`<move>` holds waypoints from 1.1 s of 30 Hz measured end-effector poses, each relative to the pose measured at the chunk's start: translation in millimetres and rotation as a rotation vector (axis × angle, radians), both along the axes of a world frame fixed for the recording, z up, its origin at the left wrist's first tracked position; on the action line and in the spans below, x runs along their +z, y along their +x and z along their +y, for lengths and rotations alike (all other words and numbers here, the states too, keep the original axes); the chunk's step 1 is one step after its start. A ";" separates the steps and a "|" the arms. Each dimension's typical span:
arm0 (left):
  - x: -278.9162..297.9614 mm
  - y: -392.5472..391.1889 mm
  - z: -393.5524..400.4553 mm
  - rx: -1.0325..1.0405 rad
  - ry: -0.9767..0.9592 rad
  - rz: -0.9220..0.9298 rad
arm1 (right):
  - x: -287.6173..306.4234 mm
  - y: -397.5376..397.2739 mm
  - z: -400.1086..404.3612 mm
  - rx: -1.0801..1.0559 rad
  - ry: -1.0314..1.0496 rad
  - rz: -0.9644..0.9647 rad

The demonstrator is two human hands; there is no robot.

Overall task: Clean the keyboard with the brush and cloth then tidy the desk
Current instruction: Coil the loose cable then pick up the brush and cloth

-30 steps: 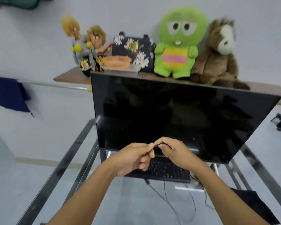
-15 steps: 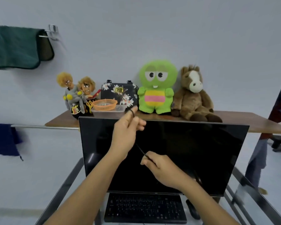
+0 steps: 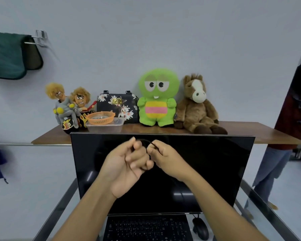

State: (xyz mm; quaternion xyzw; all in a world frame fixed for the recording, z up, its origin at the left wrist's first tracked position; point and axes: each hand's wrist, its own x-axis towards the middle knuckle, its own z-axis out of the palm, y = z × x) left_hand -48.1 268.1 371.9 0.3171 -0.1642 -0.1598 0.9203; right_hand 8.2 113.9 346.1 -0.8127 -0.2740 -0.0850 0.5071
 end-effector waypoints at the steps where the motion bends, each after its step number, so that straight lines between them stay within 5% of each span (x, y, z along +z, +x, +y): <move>1: 10.0 1.5 -3.9 0.052 -0.098 -0.004 | -5.0 -0.3 0.7 -0.021 0.004 0.010; 3: 24.6 10.6 -11.2 0.238 -0.231 -0.038 | -13.5 -3.9 0.2 -0.028 -0.113 0.025; 5: 30.3 22.3 -13.3 0.498 -0.079 -0.189 | -18.3 -12.1 1.7 0.015 -0.300 0.029; 8: 8.3 42.8 -5.6 0.935 0.995 -0.600 | -12.5 -22.3 0.0 0.071 -0.417 -0.074; 10: -15.1 48.2 -3.2 0.806 1.465 -0.746 | 3.1 -22.7 -6.8 0.049 -0.443 -0.162; 12: -33.5 44.6 -0.6 0.583 1.343 -0.576 | 18.9 -19.3 -16.7 0.039 -0.421 -0.195; 18: -30.7 8.7 1.0 -0.050 0.512 -0.121 | 23.8 0.3 -26.7 -0.044 -0.117 -0.159; 22: -5.6 15.8 -6.4 0.169 -0.151 0.012 | -6.9 0.2 -5.0 -0.123 0.014 -0.089; 24: 2.2 30.3 -6.6 0.353 -0.286 0.030 | -20.1 -8.1 5.6 -0.096 -0.093 -0.028; 26: -0.7 41.4 -8.8 0.577 -0.059 -0.052 | -25.6 -15.3 15.1 -0.024 -0.244 -0.014; 30: -39.3 47.2 -5.0 0.996 1.119 -0.507 | -10.7 -11.7 17.3 -0.019 -0.370 -0.220; 33: -64.8 43.8 4.9 0.803 1.134 -0.466 | -3.9 -2.9 11.0 -0.010 -0.337 -0.186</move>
